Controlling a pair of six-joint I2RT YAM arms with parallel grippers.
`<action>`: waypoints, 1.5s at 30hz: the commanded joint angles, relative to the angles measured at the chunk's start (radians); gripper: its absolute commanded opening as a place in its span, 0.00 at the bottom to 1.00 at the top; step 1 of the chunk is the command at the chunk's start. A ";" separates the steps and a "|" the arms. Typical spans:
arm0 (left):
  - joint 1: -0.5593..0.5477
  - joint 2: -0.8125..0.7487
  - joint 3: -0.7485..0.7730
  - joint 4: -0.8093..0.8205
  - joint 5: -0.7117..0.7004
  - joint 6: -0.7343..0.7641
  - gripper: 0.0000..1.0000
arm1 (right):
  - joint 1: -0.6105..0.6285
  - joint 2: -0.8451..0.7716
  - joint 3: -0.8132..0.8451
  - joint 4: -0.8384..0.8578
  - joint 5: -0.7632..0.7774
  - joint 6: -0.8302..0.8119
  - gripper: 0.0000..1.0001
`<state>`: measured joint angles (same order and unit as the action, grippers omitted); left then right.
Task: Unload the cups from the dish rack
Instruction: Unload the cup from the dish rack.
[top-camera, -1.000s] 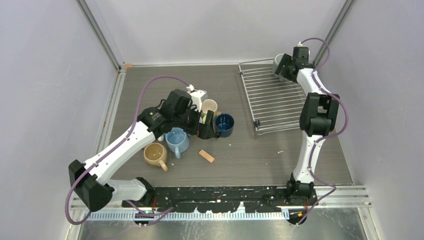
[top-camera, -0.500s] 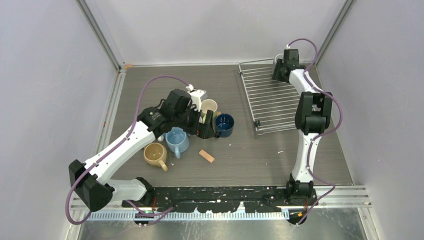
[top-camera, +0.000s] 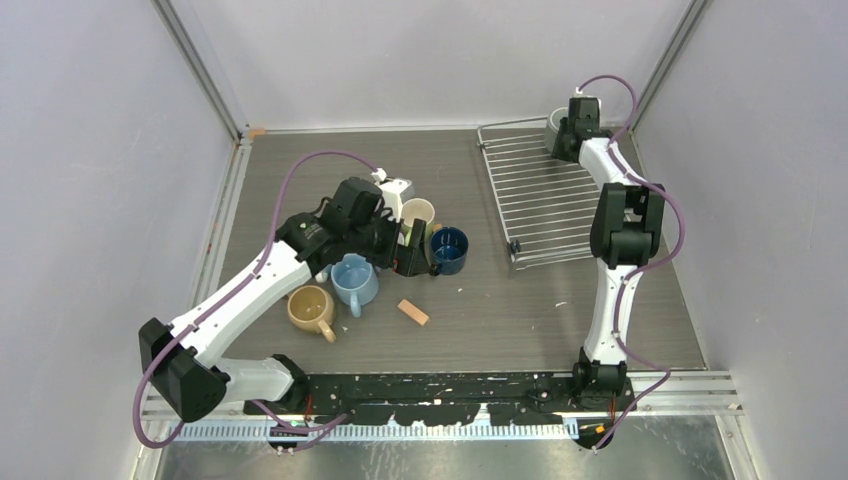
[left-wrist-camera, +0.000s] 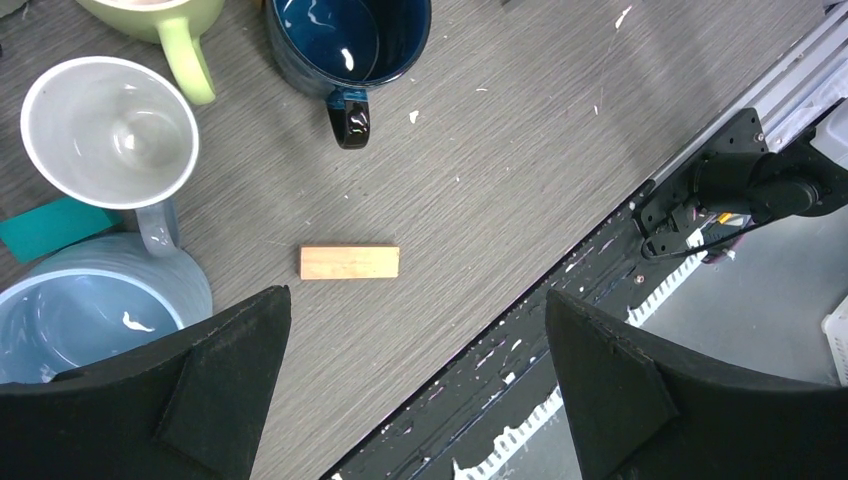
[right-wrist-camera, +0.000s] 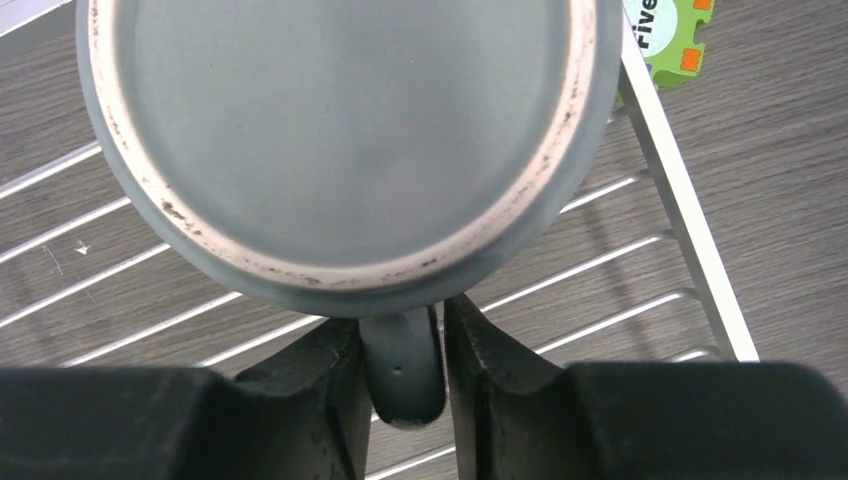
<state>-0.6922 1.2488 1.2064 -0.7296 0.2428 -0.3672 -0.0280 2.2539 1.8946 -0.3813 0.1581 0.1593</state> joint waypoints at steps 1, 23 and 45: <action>0.009 0.001 0.018 0.036 -0.002 -0.004 1.00 | 0.014 0.001 0.039 0.047 0.034 -0.014 0.31; 0.053 -0.010 -0.013 0.103 0.054 -0.104 1.00 | 0.120 -0.225 0.002 0.012 0.159 0.014 0.01; 0.149 0.035 -0.021 0.334 0.202 -0.394 1.00 | 0.218 -0.720 -0.268 -0.138 0.036 0.238 0.01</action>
<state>-0.5747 1.2747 1.1934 -0.5415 0.3748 -0.6483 0.1692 1.6745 1.6501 -0.5941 0.2375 0.3309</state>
